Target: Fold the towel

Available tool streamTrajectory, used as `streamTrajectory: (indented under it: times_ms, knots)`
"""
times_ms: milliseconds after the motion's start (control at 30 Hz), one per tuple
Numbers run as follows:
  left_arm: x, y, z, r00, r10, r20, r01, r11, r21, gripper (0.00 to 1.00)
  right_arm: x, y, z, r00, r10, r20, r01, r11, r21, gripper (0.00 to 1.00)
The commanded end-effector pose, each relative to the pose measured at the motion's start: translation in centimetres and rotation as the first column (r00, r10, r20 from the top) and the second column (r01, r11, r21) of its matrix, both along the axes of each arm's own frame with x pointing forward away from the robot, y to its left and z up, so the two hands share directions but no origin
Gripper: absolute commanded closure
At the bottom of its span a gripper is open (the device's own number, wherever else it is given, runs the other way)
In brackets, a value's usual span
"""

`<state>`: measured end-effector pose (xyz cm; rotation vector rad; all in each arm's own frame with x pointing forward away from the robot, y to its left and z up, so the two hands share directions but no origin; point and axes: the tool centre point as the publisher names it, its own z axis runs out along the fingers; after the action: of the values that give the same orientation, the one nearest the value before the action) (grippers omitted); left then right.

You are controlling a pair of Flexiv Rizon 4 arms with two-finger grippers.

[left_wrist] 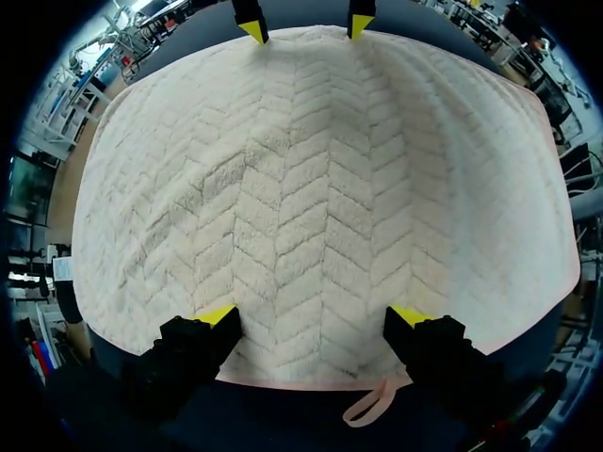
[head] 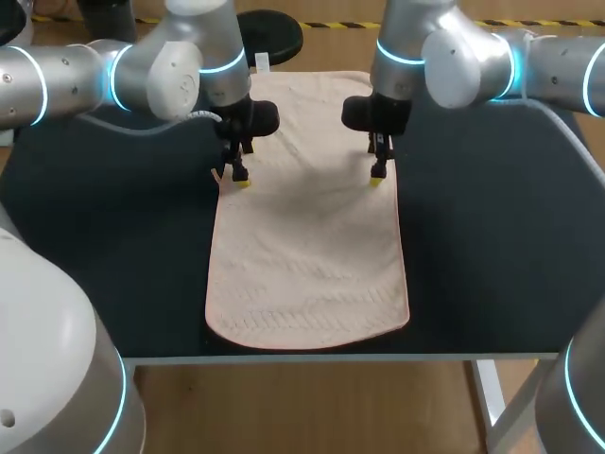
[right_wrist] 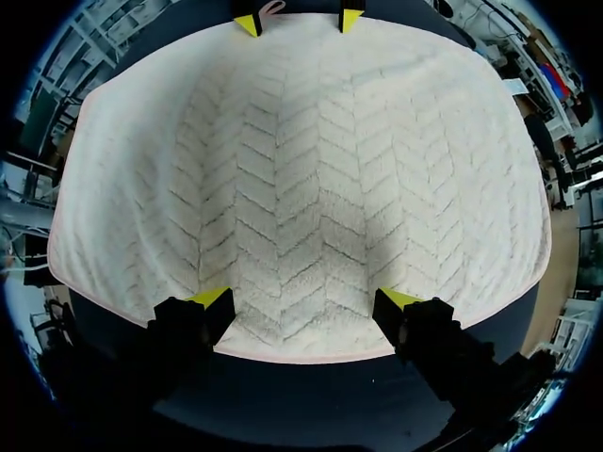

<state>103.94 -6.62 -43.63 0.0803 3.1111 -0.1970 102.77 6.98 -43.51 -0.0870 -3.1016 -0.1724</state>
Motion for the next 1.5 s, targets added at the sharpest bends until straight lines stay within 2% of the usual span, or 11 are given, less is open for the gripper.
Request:
streamTrajectory:
  times_ms: [33, 467, 500, 533, 567, 600, 633, 667, 1033, 1333, 1500]
  knots:
    - [0.8, -0.2, -0.6, 1.0, 0.002, -0.009, -0.002, 1.0, 0.003, 0.0, 0.0, -0.1, -0.4, 1.0, 0.008, -0.003, -0.008, 1.0, -0.003, 0.0]
    - [0.9, -0.2, -1.2, 1.0, 0.0, -0.014, 0.0, 1.0, -0.001, 0.01, -0.1, -0.2, -1.1, 1.0, 0.011, -0.008, -0.011, 1.0, -0.022, 0.0]
    - [0.8, -0.2, -1.3, 1.0, -0.001, -0.019, 0.001, 1.0, -0.001, 0.22, -0.1, -0.2, -1.1, 1.0, 0.012, -0.008, -0.012, 1.0, -0.024, 0.0]
    - [0.8, -0.2, -1.4, 1.0, -0.001, -0.021, 0.0, 1.0, -0.001, 0.27, -0.1, -0.2, -1.1, 1.0, 0.012, -0.008, -0.013, 1.0, -0.024, 0.0]
    - [0.8, -0.2, -1.4, 1.0, -0.002, -0.022, 0.002, 1.0, -0.002, 0.58, -0.2, -0.2, -1.1, 1.0, 0.013, -0.007, -0.013, 1.0, -0.024, 0.06]
    - [0.8, -0.2, -1.5, 1.0, -0.002, -0.024, 0.002, 1.0, -0.002, 0.7, -0.2, -0.2, -1.1, 1.0, 0.013, -0.006, -0.013, 1.0, -0.024, 0.38]
    - [0.8, -0.2, -1.5, 1.0, -0.003, -0.028, 0.003, 1.0, -0.002, 0.77, -0.2, -0.2, -1.1, 1.0, 0.012, -0.005, -0.013, 1.0, -0.024, 0.63]
    - [0.7, -0.2, -1.6, 1.0, -0.005, -0.029, 0.005, 1.0, -0.002, 1.0, -0.2, -0.2, -1.1, 1.0, 0.012, -0.002, -0.012, 1.0, -0.024, 1.0]
    - [0.2, -0.3, -1.7, 0.999, -0.012, -0.052, 0.012, 1.0, 0.0, 1.0, -0.3, -0.6, -0.5, 0.999, -0.011, 0.035, 0.011, 1.0, -0.006, 1.0]
    - [-0.2, -0.1, -0.5, 0.999, -0.021, -0.044, 0.021, 1.0, -0.016, 1.0, -0.4, -1.3, 0.4, 0.998, -0.016, 0.058, 0.016, 1.0, -0.004, 1.0]
    - [0.1, -0.1, 1.0, 1.0, -0.01, -0.011, 0.01, 1.0, -0.027, 1.0, -0.3, -1.5, 1.6, 0.997, -0.013, 0.079, 0.012, 1.0, 0.008, 1.0]
